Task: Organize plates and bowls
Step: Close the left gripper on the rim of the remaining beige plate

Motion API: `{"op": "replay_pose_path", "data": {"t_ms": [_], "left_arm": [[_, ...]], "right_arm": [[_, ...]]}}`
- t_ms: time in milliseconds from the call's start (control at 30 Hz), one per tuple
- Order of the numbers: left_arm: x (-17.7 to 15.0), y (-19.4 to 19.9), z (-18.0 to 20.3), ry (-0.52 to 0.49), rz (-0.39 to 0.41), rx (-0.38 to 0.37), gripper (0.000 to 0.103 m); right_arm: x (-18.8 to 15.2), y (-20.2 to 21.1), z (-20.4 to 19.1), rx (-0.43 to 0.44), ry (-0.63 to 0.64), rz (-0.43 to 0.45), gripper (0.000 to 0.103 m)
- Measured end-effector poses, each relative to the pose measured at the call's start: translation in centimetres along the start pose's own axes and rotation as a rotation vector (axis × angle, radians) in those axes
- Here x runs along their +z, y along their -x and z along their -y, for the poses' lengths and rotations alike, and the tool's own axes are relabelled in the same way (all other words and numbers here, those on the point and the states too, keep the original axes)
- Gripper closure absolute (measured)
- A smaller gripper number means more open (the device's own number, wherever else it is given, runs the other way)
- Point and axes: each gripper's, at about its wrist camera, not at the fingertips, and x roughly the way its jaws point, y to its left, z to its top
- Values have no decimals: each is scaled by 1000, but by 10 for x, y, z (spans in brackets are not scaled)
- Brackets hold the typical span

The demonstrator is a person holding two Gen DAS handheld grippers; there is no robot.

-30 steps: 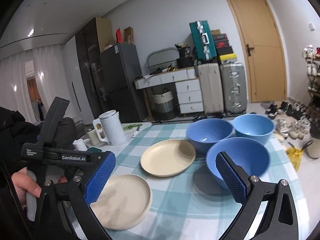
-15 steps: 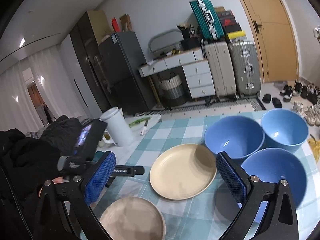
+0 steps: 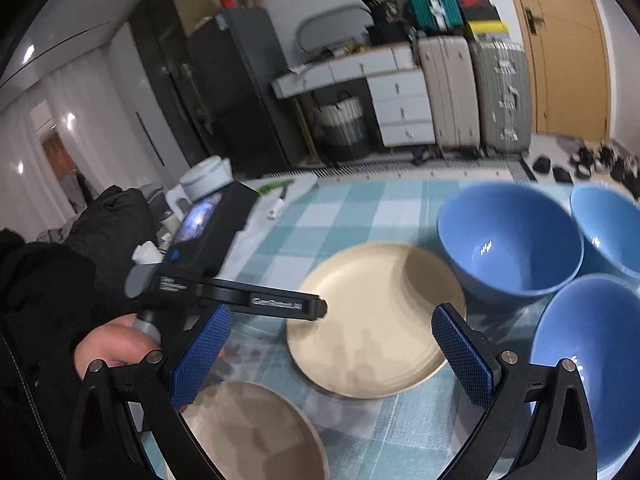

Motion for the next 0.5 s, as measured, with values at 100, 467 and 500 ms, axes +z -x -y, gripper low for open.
{"op": "replay_pose_path", "data": {"t_ms": [100,467,500], "left_arm": [[3,-2,-1,-11,27,7,8],[6,-20,-3,-44,4,-62,75],[5,-20,-3,-51,9,-55,84]], "right_arm": [[-1,-16,15,4,-74,-44,1],[-3,-19,28,24,-148,-70,1],[-2,-18,27,42,-153,-70,1]]}}
